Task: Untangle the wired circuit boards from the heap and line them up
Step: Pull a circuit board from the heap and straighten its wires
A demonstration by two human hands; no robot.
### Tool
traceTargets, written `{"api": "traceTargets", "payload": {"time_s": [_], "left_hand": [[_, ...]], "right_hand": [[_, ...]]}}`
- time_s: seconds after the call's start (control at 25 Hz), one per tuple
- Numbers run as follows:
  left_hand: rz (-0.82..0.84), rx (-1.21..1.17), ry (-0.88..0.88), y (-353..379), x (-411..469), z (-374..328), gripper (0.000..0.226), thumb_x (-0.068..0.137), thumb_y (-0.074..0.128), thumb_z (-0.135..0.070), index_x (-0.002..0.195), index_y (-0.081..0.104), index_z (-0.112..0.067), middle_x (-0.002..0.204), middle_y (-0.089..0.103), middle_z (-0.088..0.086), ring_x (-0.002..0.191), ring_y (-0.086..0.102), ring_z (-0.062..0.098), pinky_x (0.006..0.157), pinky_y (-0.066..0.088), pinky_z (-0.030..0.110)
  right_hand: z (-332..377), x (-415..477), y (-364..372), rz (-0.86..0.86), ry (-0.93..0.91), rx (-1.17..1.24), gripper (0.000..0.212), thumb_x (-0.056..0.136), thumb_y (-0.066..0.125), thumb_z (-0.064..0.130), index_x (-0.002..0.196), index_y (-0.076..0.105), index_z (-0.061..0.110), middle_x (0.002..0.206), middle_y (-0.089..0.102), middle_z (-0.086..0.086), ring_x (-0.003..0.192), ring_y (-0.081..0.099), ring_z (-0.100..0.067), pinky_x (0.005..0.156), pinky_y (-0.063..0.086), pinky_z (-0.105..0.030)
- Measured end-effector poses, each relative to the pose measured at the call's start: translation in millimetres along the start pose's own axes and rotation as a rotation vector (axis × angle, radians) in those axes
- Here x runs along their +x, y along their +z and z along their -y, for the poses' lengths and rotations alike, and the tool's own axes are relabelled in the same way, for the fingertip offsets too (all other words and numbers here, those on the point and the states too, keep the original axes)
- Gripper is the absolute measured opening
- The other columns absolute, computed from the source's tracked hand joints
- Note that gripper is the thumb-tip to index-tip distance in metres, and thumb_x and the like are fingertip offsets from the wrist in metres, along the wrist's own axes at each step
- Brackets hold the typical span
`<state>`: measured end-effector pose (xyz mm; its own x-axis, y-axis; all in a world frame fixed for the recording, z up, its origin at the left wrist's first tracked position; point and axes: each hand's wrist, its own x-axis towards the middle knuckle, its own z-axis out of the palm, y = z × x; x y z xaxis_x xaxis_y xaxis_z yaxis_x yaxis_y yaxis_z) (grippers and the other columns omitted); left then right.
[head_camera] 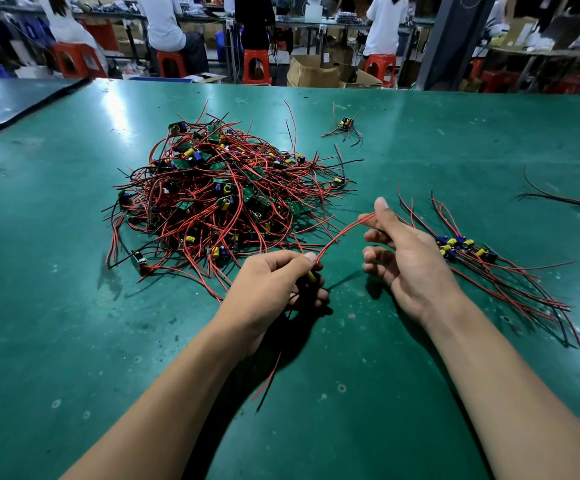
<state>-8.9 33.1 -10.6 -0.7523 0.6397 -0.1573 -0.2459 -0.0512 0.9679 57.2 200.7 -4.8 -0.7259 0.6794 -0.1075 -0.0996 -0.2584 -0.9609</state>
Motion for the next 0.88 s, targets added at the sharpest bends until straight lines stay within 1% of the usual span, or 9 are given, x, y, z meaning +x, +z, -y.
{"api": "traceTargets", "payload": {"time_s": [0.16,0.24,0.44,0.56,0.64,0.68,0.76,0.8,0.88], "left_hand": [[-0.023,-0.106,-0.031,0.7,-0.1,-4.2,0.022,0.098,0.057,-0.018,0.089,0.066,0.0,0.071,0.067,0.014,0.063,0.068,0.026,0.058,0.06,0.029],[-0.031,-0.136,-0.046,0.5,-0.1,-5.1,0.023,0.098,0.056,-0.018,0.088,0.066,0.0,0.071,0.067,0.014,0.064,0.067,0.026,0.06,0.061,0.03],[-0.05,-0.178,-0.063,0.8,-0.3,-6.2,0.02,0.098,0.055,-0.016,0.095,0.065,0.0,0.079,0.069,0.017,0.067,0.07,0.026,0.065,0.06,0.031],[-0.042,-0.231,-0.07,-2.2,0.5,-7.8,0.022,0.099,0.052,-0.015,0.107,0.065,0.0,0.098,0.072,0.024,0.084,0.071,0.03,0.079,0.058,0.039],[-0.029,-0.288,-0.079,-3.2,0.5,-9.8,0.026,0.1,0.049,-0.018,0.115,0.064,-0.002,0.108,0.07,0.025,0.094,0.068,0.032,0.085,0.054,0.043],[-0.017,-0.315,-0.084,-3.3,0.5,-10.3,0.028,0.1,0.048,-0.02,0.117,0.063,-0.004,0.109,0.071,0.023,0.095,0.068,0.031,0.085,0.055,0.042],[0.025,-0.322,-0.097,-3.4,-0.1,-11.3,0.028,0.1,0.048,-0.022,0.12,0.063,-0.009,0.106,0.073,0.016,0.087,0.07,0.022,0.076,0.059,0.033],[0.044,-0.312,-0.1,-3.8,-0.6,-11.8,0.027,0.097,0.051,-0.019,0.12,0.063,-0.011,0.104,0.074,0.013,0.082,0.07,0.019,0.072,0.059,0.03],[0.067,-0.32,-0.092,-4.8,-1.3,-11.5,0.033,0.09,0.057,-0.006,0.122,0.061,-0.01,0.107,0.074,0.014,0.085,0.069,0.022,0.073,0.058,0.03]], "right_hand": [[-0.1,1.2,-1.1,-0.017,0.026,0.012,0.067,0.067,0.068,0.07,0.099,0.074,0.012,0.067,0.06,0.009,0.049,0.052,-0.008,0.045,0.046,-0.022],[-0.9,0.7,-1.3,0.007,0.048,-0.008,0.068,0.066,0.068,0.07,0.1,0.074,0.011,0.068,0.06,0.008,0.05,0.053,-0.008,0.045,0.045,-0.022],[-6.2,-6.4,0.6,0.2,0.133,-0.112,0.04,0.075,0.077,0.044,0.096,0.076,0.01,0.072,0.063,0.004,0.055,0.055,-0.01,0.045,0.042,-0.02],[-6.1,-8.4,1.9,0.241,0.169,-0.086,0.029,0.08,0.077,0.031,0.096,0.073,0.007,0.073,0.063,0.0,0.053,0.055,-0.011,0.042,0.042,-0.021],[-5.7,-9.6,2.5,0.273,0.186,-0.068,0.029,0.073,0.081,0.031,0.092,0.071,0.011,0.074,0.063,-0.001,0.052,0.055,-0.011,0.041,0.042,-0.02],[-5.7,-10.4,3.0,0.311,0.186,-0.076,0.029,0.069,0.084,0.034,0.088,0.071,0.015,0.075,0.065,-0.001,0.052,0.055,-0.011,0.041,0.042,-0.02],[-6.6,-13.7,4.7,0.437,0.153,-0.14,0.029,0.065,0.088,0.037,0.087,0.077,0.022,0.081,0.07,0.001,0.056,0.059,-0.009,0.045,0.046,-0.019],[-7.5,-15.7,5.8,0.496,0.13,-0.183,0.031,0.065,0.089,0.036,0.091,0.078,0.025,0.085,0.073,0.003,0.061,0.063,-0.008,0.049,0.047,-0.018],[-8.1,-18.0,7.3,0.542,0.098,-0.257,0.036,0.068,0.087,0.035,0.102,0.078,0.027,0.093,0.075,0.004,0.076,0.068,-0.008,0.056,0.046,-0.02]]}}
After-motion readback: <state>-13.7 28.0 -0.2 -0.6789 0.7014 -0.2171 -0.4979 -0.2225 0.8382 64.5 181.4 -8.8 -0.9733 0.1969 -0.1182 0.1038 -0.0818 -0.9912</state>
